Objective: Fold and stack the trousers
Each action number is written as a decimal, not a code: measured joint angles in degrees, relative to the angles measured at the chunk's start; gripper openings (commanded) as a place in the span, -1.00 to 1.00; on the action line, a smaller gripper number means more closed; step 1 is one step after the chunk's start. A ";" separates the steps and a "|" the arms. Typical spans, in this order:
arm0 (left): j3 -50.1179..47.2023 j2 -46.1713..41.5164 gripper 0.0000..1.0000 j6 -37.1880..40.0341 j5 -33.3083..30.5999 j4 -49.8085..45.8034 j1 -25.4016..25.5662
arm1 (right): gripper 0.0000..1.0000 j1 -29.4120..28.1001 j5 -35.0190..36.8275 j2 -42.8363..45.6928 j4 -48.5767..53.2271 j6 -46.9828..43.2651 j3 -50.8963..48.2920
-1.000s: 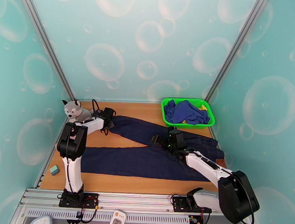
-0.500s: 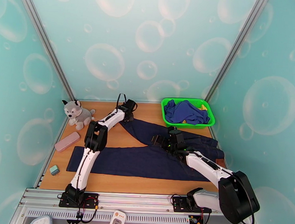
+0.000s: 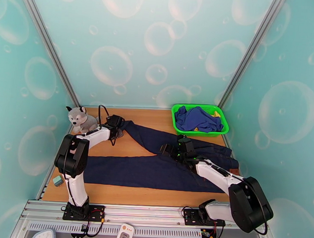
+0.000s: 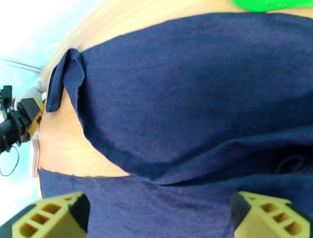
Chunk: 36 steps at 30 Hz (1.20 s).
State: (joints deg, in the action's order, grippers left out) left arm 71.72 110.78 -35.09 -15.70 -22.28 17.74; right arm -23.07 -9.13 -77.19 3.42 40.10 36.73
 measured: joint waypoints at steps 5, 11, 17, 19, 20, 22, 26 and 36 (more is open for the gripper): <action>-0.42 0.46 0.14 -3.61 1.79 2.75 0.24 | 0.99 -0.46 0.07 0.00 -0.22 0.37 0.00; -0.42 1.92 0.13 -9.05 2.82 7.41 -0.35 | 0.99 -0.46 0.22 0.02 -0.20 0.42 0.00; -0.42 3.91 -0.34 -13.09 4.37 10.95 -1.33 | 0.99 -0.46 0.24 0.02 -0.20 0.42 0.00; -0.81 3.98 -0.57 -14.14 4.31 11.80 -1.33 | 0.99 -0.46 0.24 0.02 -0.17 0.42 0.00; -1.11 3.98 -0.68 -14.29 4.20 12.44 -1.33 | 0.99 -0.46 0.24 0.02 -0.17 0.42 0.00; -2.08 3.78 -0.89 -14.53 3.93 13.46 -1.33 | 0.99 -0.46 0.24 0.02 -0.20 0.42 0.00; -4.52 0.87 -1.00 -12.87 2.78 12.81 -1.66 | 0.99 -0.46 0.22 0.02 -0.20 0.42 0.00; -5.09 -15.85 -0.97 -5.27 5.92 3.74 -7.08 | 0.99 -0.46 0.15 0.02 -0.24 0.42 0.00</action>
State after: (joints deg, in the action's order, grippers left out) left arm 66.63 94.94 -40.36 -9.78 -18.55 10.66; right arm -23.53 -8.97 -77.17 3.18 40.51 36.73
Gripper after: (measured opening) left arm 0.048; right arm 0.993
